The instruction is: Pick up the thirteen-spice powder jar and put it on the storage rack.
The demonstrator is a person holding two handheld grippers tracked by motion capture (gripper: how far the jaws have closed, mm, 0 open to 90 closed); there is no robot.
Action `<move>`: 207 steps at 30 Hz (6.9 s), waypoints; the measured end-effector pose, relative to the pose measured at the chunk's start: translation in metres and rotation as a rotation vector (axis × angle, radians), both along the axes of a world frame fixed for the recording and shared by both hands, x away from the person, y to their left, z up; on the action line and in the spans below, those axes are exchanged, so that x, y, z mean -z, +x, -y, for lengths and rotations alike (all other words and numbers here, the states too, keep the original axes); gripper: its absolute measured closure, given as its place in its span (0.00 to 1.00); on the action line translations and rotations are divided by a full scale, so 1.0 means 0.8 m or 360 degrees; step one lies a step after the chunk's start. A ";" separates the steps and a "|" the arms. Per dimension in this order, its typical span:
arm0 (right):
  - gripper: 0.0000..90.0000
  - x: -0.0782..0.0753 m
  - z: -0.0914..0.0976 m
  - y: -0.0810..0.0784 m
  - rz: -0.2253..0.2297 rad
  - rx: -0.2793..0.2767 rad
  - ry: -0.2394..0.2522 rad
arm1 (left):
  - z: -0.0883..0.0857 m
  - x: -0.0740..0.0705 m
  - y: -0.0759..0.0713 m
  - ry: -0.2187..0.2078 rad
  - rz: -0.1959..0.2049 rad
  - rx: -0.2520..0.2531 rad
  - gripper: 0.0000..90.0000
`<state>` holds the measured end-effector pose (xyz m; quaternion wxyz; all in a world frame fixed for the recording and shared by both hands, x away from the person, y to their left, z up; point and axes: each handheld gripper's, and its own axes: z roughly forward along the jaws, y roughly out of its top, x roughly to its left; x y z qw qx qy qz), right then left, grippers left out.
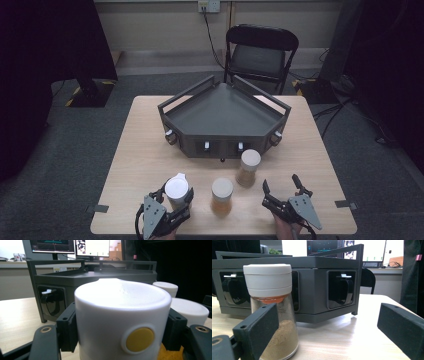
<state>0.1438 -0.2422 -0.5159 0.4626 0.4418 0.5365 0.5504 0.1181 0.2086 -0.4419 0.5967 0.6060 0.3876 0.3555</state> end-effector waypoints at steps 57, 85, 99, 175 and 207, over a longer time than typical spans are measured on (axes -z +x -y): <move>0.03 0.000 0.000 0.000 0.0000 -0.0002 -0.0001 | -0.008 -0.075 0.080 0.0023 0.0075 0.0134 0.34; 0.03 0.000 0.000 -0.001 0.0000 -0.0003 -0.0001 | 0.007 -0.111 0.140 0.0022 0.0057 0.0119 0.34; 0.03 0.000 0.001 -0.001 0.0000 -0.0005 -0.0001 | 0.025 -0.129 0.170 -0.0015 0.0011 0.0027 0.34; 0.03 0.000 0.002 0.000 -0.0001 -0.0015 0.0001 | 0.061 -0.143 0.292 0.0086 -0.0177 -0.0065 0.34; 0.03 0.000 0.002 0.000 -0.0001 -0.0014 0.0001 | 0.048 -0.136 0.291 0.0032 -0.0160 -0.0037 0.27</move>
